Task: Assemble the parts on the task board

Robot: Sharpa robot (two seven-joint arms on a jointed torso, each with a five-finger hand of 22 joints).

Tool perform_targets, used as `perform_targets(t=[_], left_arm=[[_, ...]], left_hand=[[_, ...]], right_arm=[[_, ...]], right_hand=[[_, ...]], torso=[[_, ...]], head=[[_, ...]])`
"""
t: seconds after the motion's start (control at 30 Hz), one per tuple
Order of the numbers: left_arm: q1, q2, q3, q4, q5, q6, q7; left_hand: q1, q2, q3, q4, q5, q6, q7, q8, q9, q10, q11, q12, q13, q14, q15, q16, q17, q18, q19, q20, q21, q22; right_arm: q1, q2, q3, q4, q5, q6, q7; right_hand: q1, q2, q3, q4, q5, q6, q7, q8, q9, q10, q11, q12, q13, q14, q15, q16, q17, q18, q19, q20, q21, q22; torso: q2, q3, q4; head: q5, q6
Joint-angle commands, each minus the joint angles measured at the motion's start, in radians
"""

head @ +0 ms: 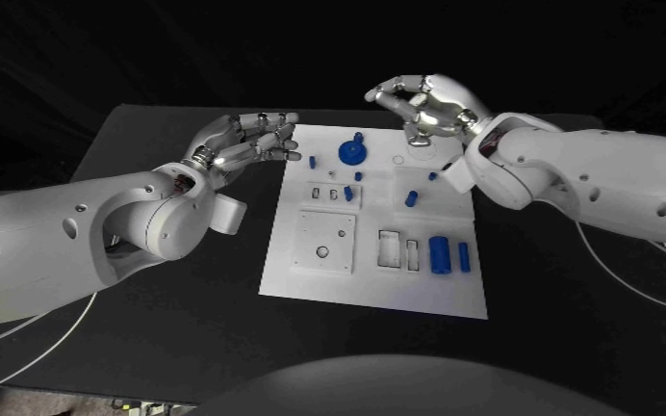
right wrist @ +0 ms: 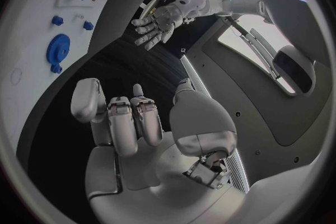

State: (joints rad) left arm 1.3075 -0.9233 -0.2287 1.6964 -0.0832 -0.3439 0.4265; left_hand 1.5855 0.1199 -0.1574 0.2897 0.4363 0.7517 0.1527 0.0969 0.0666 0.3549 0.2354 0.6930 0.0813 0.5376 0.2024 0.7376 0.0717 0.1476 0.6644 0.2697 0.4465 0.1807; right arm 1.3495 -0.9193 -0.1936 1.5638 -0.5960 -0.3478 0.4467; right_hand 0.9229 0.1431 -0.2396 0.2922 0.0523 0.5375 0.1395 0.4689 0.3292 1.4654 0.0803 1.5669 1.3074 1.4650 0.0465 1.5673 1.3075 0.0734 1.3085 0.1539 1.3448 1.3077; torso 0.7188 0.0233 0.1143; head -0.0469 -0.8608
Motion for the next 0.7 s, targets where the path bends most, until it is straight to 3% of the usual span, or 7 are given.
perform_targets(t=[0.03, 0.13, 0.17, 0.27, 0.4, 0.53, 0.7], left_arm=[[0.001, -0.001, 0.001, 0.005, -0.114, -0.111, -0.009], [0.005, -0.006, 0.002, 0.011, -0.209, -0.181, -0.071], [0.012, -0.009, 0.003, 0.015, -0.266, -0.186, -0.146], [0.035, -0.011, 0.004, 0.016, -0.371, -0.13, -0.339], [0.083, -0.004, 0.004, 0.012, -0.487, 0.0, -0.61], [0.118, 0.006, 0.004, 0.012, -0.603, 0.123, -0.815], [0.137, 0.044, 0.005, -0.009, -0.69, 0.252, -0.997]], left_hand=[[-0.03, -0.008, -0.022, -0.006, -0.055, 0.017, 0.004, 0.012, 0.003, 0.075, 0.0, 0.063, 0.021, 0.055, -0.014, 0.04, 0.012, 0.007, 0.041, -0.001, 0.027, 0.012], [-0.089, -0.021, -0.068, -0.002, -0.12, 0.045, 0.026, 0.038, 0.006, 0.295, -0.059, 0.253, 0.099, 0.212, -0.072, 0.174, 0.063, 0.034, 0.161, -0.024, 0.107, 0.047], [-0.133, -0.02, -0.093, -0.006, -0.133, 0.05, 0.031, 0.049, 0.005, 0.393, -0.102, 0.349, 0.149, 0.3, -0.11, 0.266, 0.108, 0.035, 0.24, -0.064, 0.161, 0.072], [-0.274, -0.001, -0.15, -0.015, -0.184, 0.075, 0.023, 0.071, 0.008, 0.491, -0.132, 0.497, 0.243, 0.399, -0.146, 0.413, 0.194, 0.041, 0.335, -0.108, 0.253, 0.122], [-0.343, -0.001, -0.193, -0.001, -0.249, 0.157, -0.01, 0.136, 0.024, 0.883, -0.161, 0.772, 0.93, 0.694, -0.181, 0.693, 0.795, 0.033, 0.402, -0.138, 0.394, 0.211], [-0.399, 0.006, -0.219, 0.001, -0.231, 0.262, -0.052, 0.224, 0.063, 1.129, -0.2, 0.863, 1.346, 0.924, -0.217, 0.81, 1.27, 0.019, 0.469, -0.171, 0.571, 0.392], [-0.478, 0.013, -0.244, -0.004, -0.206, 0.339, -0.1, 0.309, 0.131, 1.216, -0.243, 0.878, 1.489, 1.033, -0.259, 0.833, 1.499, -0.025, 0.611, -0.215, 0.798, 0.72]], right_arm=[[0.021, -0.051, 0.0, 0.043, 0.093, 0.041, -0.034], [0.047, -0.111, -0.002, 0.085, 0.073, 0.086, -0.122], [0.057, -0.132, -0.003, 0.101, 0.055, 0.113, -0.174], [0.07, -0.158, -0.006, 0.122, 0.016, 0.155, -0.259], [0.079, -0.162, -0.016, 0.134, -0.038, 0.192, -0.343], [0.08, -0.148, -0.027, 0.137, -0.063, 0.219, -0.399], [0.076, -0.139, -0.034, 0.136, -0.072, 0.24, -0.433]], right_hand=[[-0.002, 0.039, -0.026, 0.002, 0.001, 0.038, -0.004, 0.025, 0.009, 0.105, -0.014, 0.004, 0.263, 0.106, -0.019, 0.003, 0.263, -0.028, 0.097, -0.011, 0.083, 0.205], [0.024, 0.058, -0.047, -0.002, 0.024, 0.077, -0.011, 0.049, 0.02, 0.105, -0.024, 0.004, 0.263, 0.106, -0.032, 0.003, 0.263, -0.048, 0.174, -0.024, 0.15, 0.231], [0.038, 0.061, -0.06, -0.002, 0.043, 0.077, -0.016, 0.052, 0.024, 0.105, -0.029, 0.004, 0.263, 0.106, -0.037, 0.003, 0.263, -0.056, 0.203, -0.03, 0.176, 0.241], [0.064, 0.061, -0.079, -0.003, 0.064, 0.059, -0.029, 0.059, 0.037, 0.105, -0.04, 0.004, 0.263, 0.106, -0.048, 0.003, 0.263, -0.072, 0.258, -0.04, 0.222, 0.261], [0.099, 0.066, -0.088, -0.004, 0.082, 0.049, -0.031, 0.079, 0.059, 0.105, -0.045, 0.004, 0.263, 0.106, -0.054, 0.003, 0.263, -0.073, 0.262, -0.046, 0.226, 0.263], [0.127, 0.072, -0.092, -0.005, 0.102, 0.033, -0.028, 0.094, 0.078, 0.105, -0.043, 0.004, 0.263, 0.106, -0.053, 0.003, 0.263, -0.072, 0.257, -0.047, 0.222, 0.261], [0.161, 0.074, -0.098, -0.004, 0.144, 0.017, -0.026, 0.111, 0.099, 0.105, -0.041, 0.004, 0.263, 0.106, -0.051, 0.003, 0.263, -0.071, 0.254, -0.046, 0.219, 0.26]], torso=[[-0.007, 0.0005, -0.0072], [-0.018, 0.002, -0.0172], [-0.025, 0.0032, -0.0262], [-0.036, 0.0055, -0.0409], [-0.055, 0.0107, -0.0669], [-0.068, 0.0189, -0.0923], [-0.077, 0.0257, -0.1043]], head=[[0.005, 0.006], [0.012, 0.008], [0.018, 0.01], [0.025, 0.012], [0.051, 0.011], [0.074, 0.007], [0.085, -0.011]])
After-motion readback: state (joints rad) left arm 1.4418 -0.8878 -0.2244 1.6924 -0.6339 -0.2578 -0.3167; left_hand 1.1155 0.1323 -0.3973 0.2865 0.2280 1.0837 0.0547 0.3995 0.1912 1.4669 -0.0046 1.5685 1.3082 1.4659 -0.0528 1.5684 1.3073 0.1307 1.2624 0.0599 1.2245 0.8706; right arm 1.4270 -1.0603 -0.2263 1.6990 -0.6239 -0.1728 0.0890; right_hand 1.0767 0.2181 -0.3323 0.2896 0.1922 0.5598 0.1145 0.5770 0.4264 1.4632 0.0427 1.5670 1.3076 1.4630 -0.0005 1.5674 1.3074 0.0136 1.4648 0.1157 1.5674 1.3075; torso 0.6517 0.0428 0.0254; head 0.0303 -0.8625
